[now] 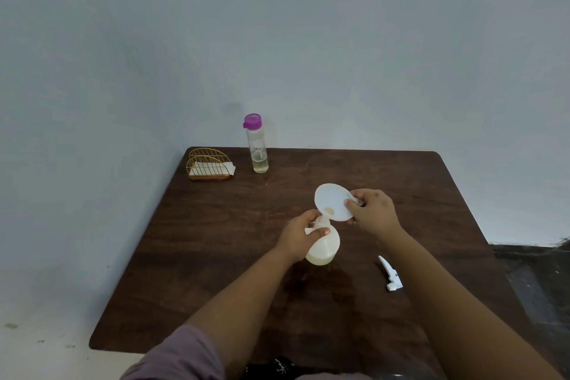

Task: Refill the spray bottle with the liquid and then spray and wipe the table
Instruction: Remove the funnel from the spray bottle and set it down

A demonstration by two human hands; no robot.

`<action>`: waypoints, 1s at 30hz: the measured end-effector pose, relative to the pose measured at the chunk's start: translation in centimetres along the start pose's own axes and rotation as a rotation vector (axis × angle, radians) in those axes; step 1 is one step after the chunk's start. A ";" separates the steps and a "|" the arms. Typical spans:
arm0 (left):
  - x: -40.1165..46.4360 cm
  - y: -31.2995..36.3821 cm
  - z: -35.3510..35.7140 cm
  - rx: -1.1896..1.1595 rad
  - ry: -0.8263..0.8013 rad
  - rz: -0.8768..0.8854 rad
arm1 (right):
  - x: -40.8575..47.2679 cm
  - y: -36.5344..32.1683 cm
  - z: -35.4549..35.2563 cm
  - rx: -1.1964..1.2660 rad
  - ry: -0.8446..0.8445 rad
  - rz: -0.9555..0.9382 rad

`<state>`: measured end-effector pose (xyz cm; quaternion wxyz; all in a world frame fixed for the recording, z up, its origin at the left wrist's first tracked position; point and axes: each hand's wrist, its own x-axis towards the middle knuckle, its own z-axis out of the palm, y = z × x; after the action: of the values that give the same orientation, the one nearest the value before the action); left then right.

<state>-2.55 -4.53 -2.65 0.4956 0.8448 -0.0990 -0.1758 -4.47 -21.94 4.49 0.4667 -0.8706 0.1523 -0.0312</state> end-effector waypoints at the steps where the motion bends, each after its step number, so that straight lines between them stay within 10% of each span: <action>1: 0.0 0.0 0.0 0.000 -0.001 0.001 | 0.0 0.1 -0.1 -0.001 -0.010 -0.004; 30: -0.6 3.0 -2.2 0.111 -0.115 0.003 | 1.2 -1.1 -1.3 0.409 -0.121 0.368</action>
<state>-2.16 -4.03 1.09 0.4417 0.8594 -0.1380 -0.2175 -3.34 -22.77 6.04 0.6386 -0.7164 0.2705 0.0760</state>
